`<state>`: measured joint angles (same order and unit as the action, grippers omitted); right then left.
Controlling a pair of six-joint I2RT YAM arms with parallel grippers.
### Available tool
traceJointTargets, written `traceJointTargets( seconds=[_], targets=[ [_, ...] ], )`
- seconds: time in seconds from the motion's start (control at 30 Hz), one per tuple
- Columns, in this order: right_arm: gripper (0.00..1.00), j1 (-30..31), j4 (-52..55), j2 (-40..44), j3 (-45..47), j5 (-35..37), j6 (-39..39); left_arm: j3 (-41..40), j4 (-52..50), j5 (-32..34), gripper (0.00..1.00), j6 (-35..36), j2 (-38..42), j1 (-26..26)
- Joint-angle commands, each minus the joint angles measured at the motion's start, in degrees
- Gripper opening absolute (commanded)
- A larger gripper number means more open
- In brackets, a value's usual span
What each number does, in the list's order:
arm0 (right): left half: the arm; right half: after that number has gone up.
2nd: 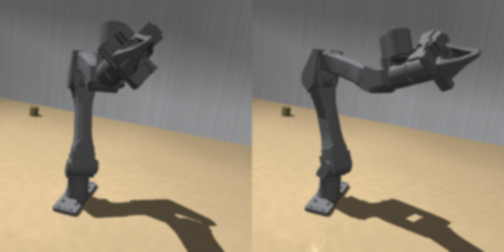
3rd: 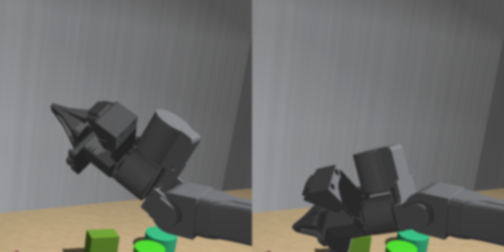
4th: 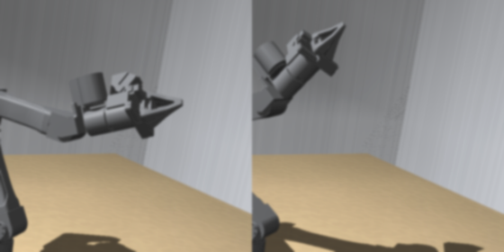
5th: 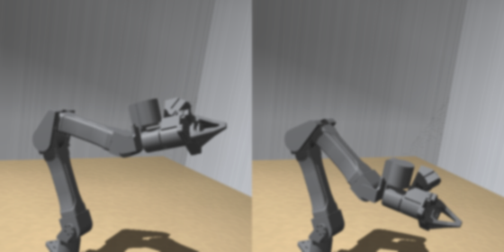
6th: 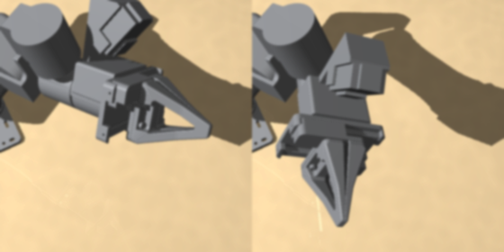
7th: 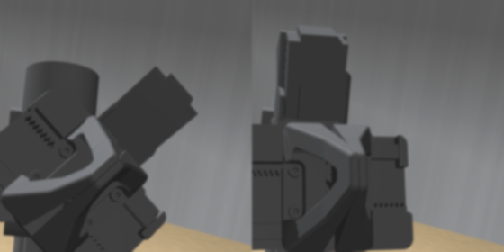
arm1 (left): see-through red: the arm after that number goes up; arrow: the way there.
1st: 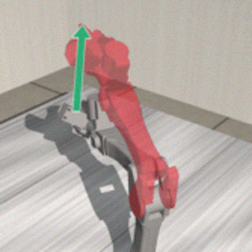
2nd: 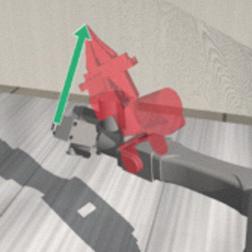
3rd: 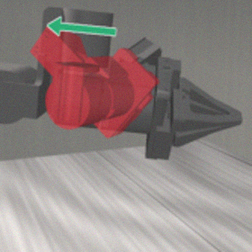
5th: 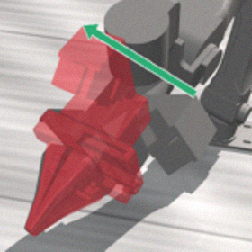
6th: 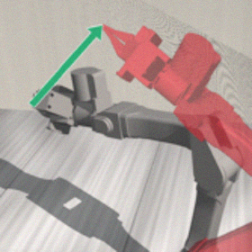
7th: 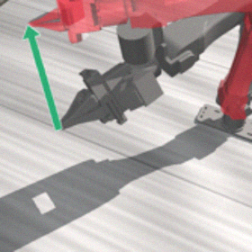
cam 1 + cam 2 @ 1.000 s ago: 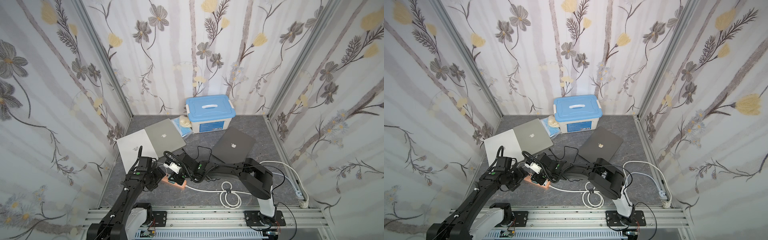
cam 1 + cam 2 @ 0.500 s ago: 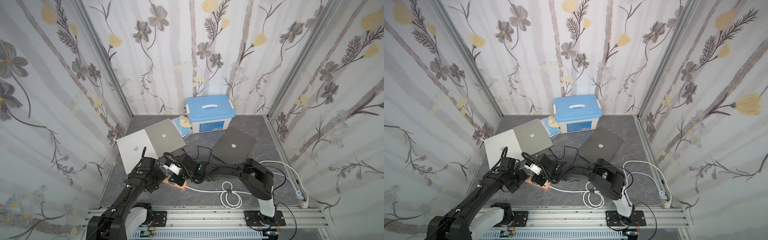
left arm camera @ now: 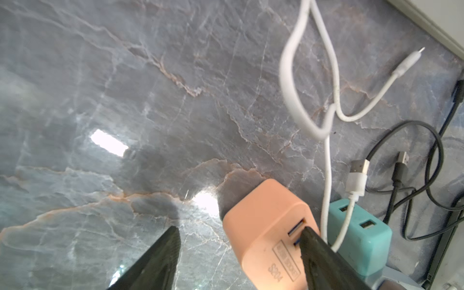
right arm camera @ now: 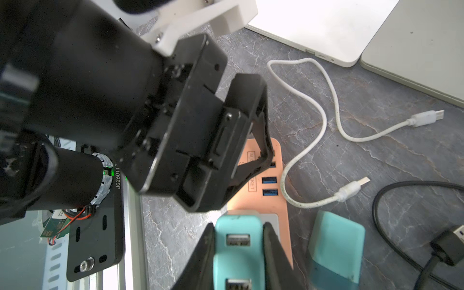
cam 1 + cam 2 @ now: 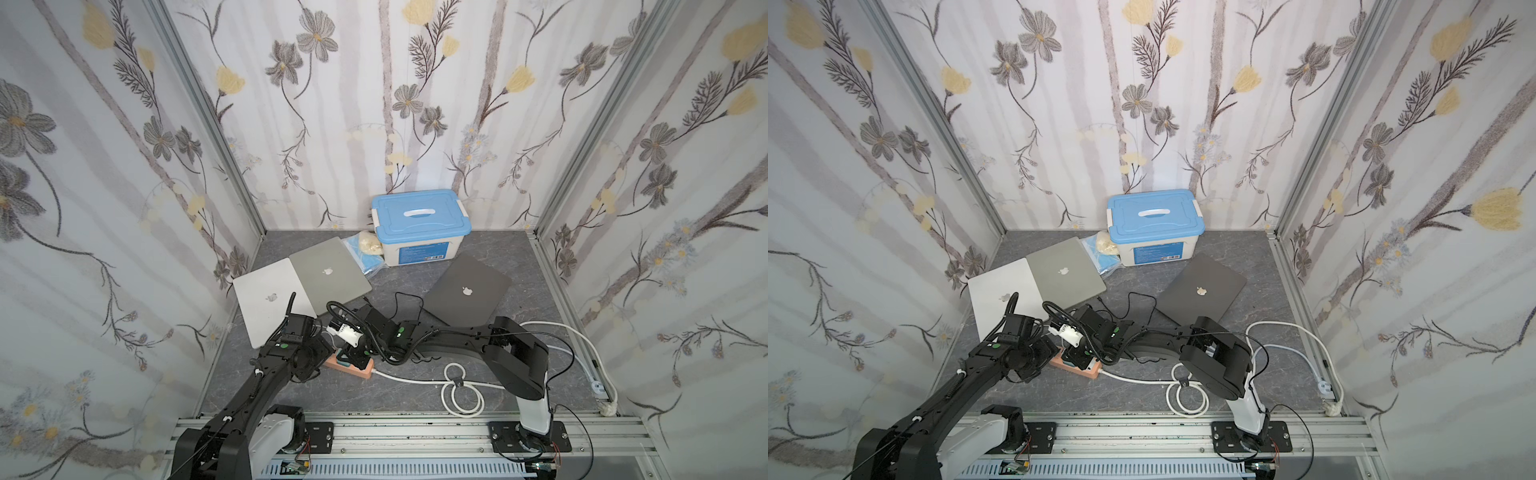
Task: Unplug the laptop charger
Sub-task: Remove the plug from the socket.
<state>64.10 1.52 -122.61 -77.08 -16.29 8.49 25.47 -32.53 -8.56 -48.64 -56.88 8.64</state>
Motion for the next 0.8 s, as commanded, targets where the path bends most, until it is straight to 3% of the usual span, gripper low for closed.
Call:
traceJointTargets(
  seconds=[0.0,0.33,0.77],
  targets=[
    [0.13,-0.14,-2.53,0.33,-0.93,0.61,-0.31,-0.8,-4.47,2.89,0.77,-0.74,0.04,0.22],
    [0.11,-0.7,-4.82,0.19,-0.76,-1.89,3.07,-3.15,-3.5,2.71,0.77,-2.33,1.42,0.85],
    [0.11,-0.77,-3.75,1.43,-0.15,1.35,3.08,-3.15,-3.85,3.13,0.75,-2.14,1.36,1.24]
  ],
)
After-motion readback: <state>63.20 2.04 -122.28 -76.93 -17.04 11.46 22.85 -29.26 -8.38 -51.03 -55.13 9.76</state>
